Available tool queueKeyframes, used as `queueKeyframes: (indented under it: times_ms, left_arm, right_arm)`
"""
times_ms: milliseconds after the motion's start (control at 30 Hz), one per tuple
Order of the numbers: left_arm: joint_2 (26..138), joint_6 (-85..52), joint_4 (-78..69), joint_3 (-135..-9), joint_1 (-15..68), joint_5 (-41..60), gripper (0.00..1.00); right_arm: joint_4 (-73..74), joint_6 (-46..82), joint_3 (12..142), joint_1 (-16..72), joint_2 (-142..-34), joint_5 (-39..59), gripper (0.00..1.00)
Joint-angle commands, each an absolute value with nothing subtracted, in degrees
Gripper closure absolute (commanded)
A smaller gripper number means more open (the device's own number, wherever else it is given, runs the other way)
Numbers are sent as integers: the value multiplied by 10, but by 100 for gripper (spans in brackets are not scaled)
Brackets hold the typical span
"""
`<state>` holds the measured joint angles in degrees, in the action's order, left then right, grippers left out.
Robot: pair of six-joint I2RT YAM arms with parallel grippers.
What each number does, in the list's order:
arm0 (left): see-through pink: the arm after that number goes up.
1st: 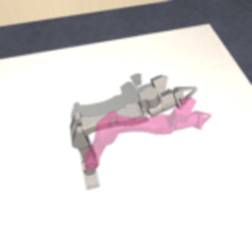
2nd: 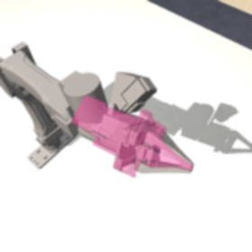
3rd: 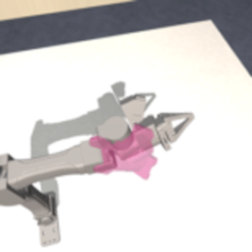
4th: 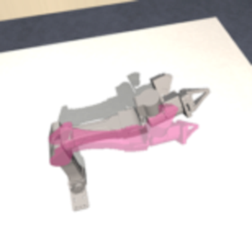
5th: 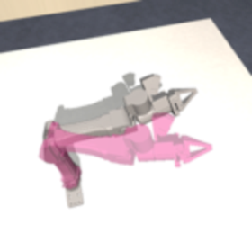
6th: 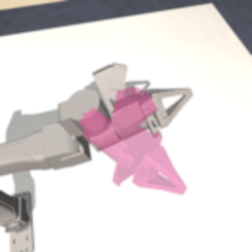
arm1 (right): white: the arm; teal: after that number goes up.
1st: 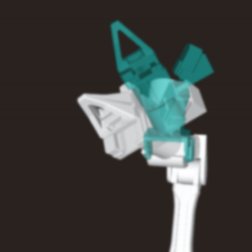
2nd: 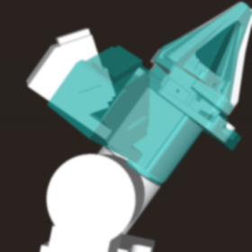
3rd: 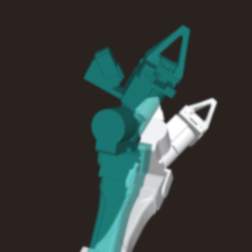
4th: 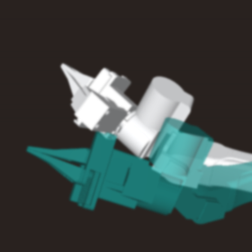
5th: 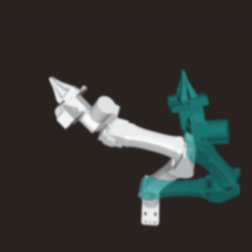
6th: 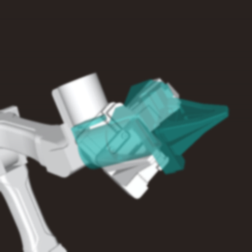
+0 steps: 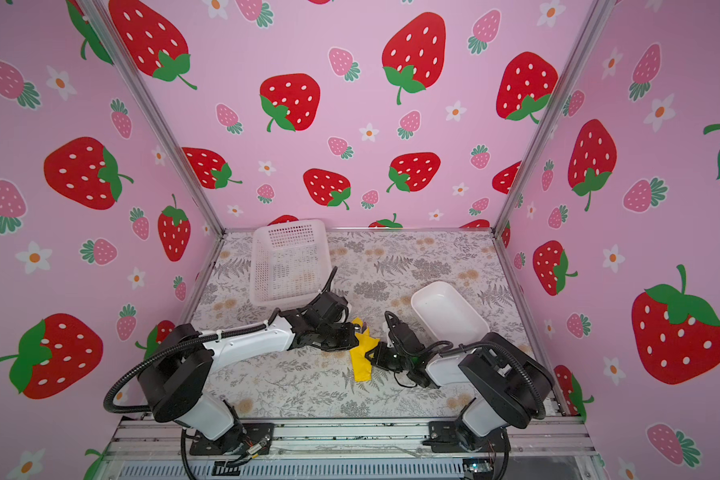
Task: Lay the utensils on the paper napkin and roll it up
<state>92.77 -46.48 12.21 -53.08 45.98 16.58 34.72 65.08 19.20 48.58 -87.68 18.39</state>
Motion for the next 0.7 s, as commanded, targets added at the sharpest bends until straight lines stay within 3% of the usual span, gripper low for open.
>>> queueKeyframes:
  times_ms: [0,400,667]
  left_arm:
    - [951,-466,114,-525,460,184,90]
    - [1007,-468,110,-533,463,190,93]
    - [1018,-477,92,-520,466,195,99]
  right_arm:
    - [352,662,184,484,-892,191,94]
    - [343,657,186,483,-884,190,90]
    - [352,650,193,484,-891,206,72]
